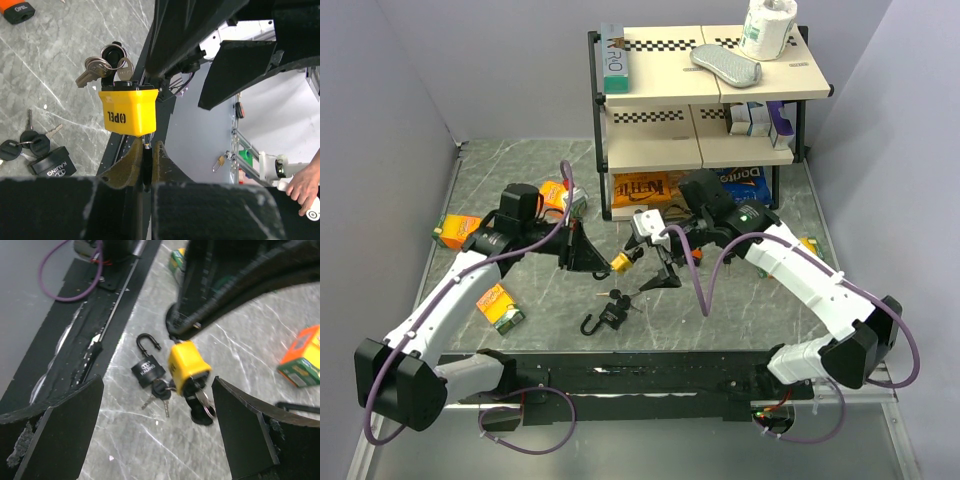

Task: Lock with the key
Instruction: Lock the lock.

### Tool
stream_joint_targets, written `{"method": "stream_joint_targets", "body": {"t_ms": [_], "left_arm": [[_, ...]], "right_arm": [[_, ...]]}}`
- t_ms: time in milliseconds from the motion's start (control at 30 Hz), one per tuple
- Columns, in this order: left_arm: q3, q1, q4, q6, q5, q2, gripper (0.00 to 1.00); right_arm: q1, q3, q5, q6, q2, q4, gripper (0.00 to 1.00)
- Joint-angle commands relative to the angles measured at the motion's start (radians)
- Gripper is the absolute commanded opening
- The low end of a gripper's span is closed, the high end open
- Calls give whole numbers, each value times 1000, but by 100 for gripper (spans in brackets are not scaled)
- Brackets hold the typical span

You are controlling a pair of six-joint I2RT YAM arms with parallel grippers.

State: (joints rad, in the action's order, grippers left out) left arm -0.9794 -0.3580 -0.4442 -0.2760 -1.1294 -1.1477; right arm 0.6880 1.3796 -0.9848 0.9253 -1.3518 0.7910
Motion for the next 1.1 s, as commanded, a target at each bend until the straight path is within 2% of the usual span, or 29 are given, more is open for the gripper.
{"method": "stream_joint_targets", "body": {"t_ms": [0, 233, 333, 433, 500, 533, 600, 633, 700, 800, 833, 900, 933, 1000, 1067], "left_arm": [[-85, -13, -43, 80, -75, -9, 1], [-100, -25, -70, 110, -96, -29, 1], [-105, -27, -64, 103, -93, -38, 1], [-108, -25, -44, 77, -104, -46, 1], [-111, -27, -41, 70, -113, -52, 1], [-113, -25, -34, 69, -113, -55, 1], [-120, -25, -39, 75, -115, -64, 1], [-125, -27, -40, 75, -116, -67, 1], [-128, -27, -37, 72, -122, -75, 1], [-137, -24, -39, 75, -136, -76, 1], [-143, -19, -37, 75, -141, -76, 16], [-148, 25, -51, 73, -139, -73, 47], [-160, 51, -65, 81, -142, -70, 73], [-174, 155, -74, 90, -138, -54, 95], [-199, 261, -59, 95, -110, -20, 98]], "right_arm": [[21, 64, -29, 58, -44, 25, 97], [24, 110, -26, 46, -128, 34, 96], [25, 110, -28, 43, -144, 33, 92], [34, 92, -34, 59, -142, 45, 82], [44, 78, -16, 93, -135, 53, 79], [47, 62, -8, 102, -132, 51, 72], [51, 52, 6, 113, -124, 40, 66], [53, 46, 8, 113, -122, 39, 57], [54, 47, 11, 109, -122, 43, 47], [53, 65, 2, 64, -129, 42, 16], [48, 81, -9, 47, -132, 42, 0], [30, 90, -31, -38, -133, 10, 0], [18, 93, -78, -78, -132, -8, 0], [-24, 93, -121, -225, -130, -76, 0], [-50, 90, -185, -376, -133, -116, 0]]}}
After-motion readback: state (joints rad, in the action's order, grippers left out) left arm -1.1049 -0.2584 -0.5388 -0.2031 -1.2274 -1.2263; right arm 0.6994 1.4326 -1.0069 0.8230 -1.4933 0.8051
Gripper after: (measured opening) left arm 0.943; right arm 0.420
